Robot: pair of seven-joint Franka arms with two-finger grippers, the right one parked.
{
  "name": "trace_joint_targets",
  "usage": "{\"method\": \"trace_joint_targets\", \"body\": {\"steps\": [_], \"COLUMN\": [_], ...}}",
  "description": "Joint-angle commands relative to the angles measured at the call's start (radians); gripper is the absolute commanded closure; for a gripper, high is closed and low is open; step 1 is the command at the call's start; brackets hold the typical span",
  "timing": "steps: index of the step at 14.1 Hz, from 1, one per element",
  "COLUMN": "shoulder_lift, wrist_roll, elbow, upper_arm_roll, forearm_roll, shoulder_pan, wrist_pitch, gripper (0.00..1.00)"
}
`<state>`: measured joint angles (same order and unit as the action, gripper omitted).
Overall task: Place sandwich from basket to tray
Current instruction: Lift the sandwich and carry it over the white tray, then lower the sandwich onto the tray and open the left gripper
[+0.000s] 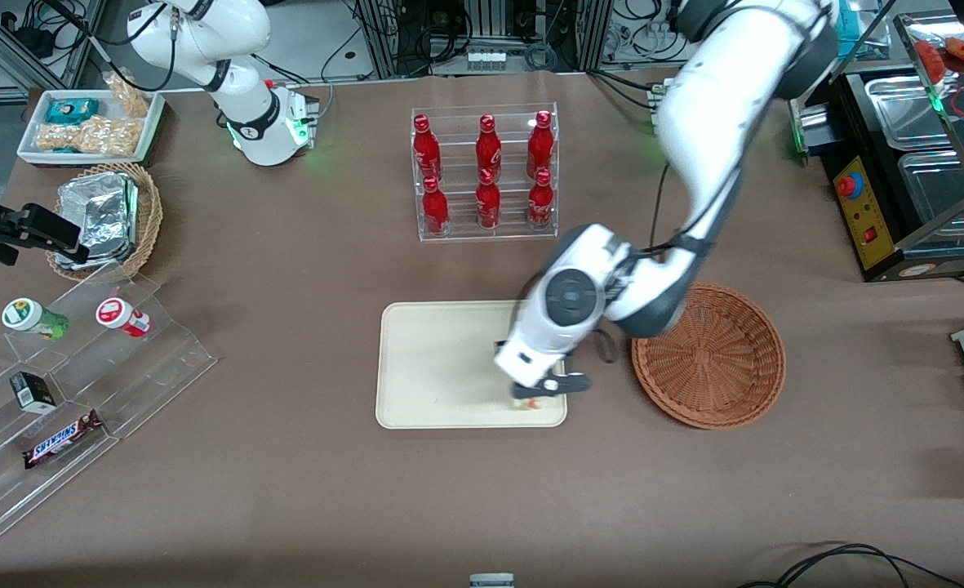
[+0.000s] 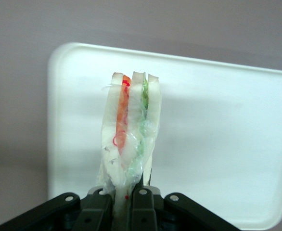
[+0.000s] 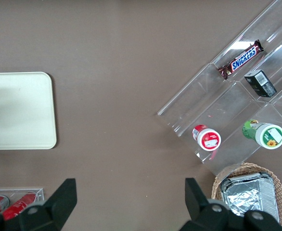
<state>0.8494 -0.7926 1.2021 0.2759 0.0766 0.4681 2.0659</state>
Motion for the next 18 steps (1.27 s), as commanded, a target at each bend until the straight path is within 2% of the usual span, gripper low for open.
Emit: {"method": "trace_joint_targets", "body": {"steps": [1,6,8,9,10,11,14,18], "shoulder_lift": [0.109,0.163,0.165,0.163,0.157,0.145,0.059,-0.120], "wrist_roll": [-0.042,-0.125,-0.128,-0.141,-0.166,-0.183,-0.185,-0.172], "elbow": [-0.168,-0.167,-0.159,-0.150,-0.148,-0.148,-0.147,-0.145], "upper_arm_roll": [-0.018,-0.090,-0.090,-0.090,-0.089,-0.089,-0.090,-0.093], "forearm_roll": [0.017,0.103,0.103,0.101,0.095,0.091,0.094,0.103], "shoulder_pan": [0.070,0.165,0.165,0.165,0.165,0.162,0.165,0.147], "wrist_pitch": [0.011,0.069,0.091,0.092,0.092,0.088,-0.002,-0.246], "gripper": [0.99,0.99,0.92,0.77,0.43,0.00,0.00,0.00]}}
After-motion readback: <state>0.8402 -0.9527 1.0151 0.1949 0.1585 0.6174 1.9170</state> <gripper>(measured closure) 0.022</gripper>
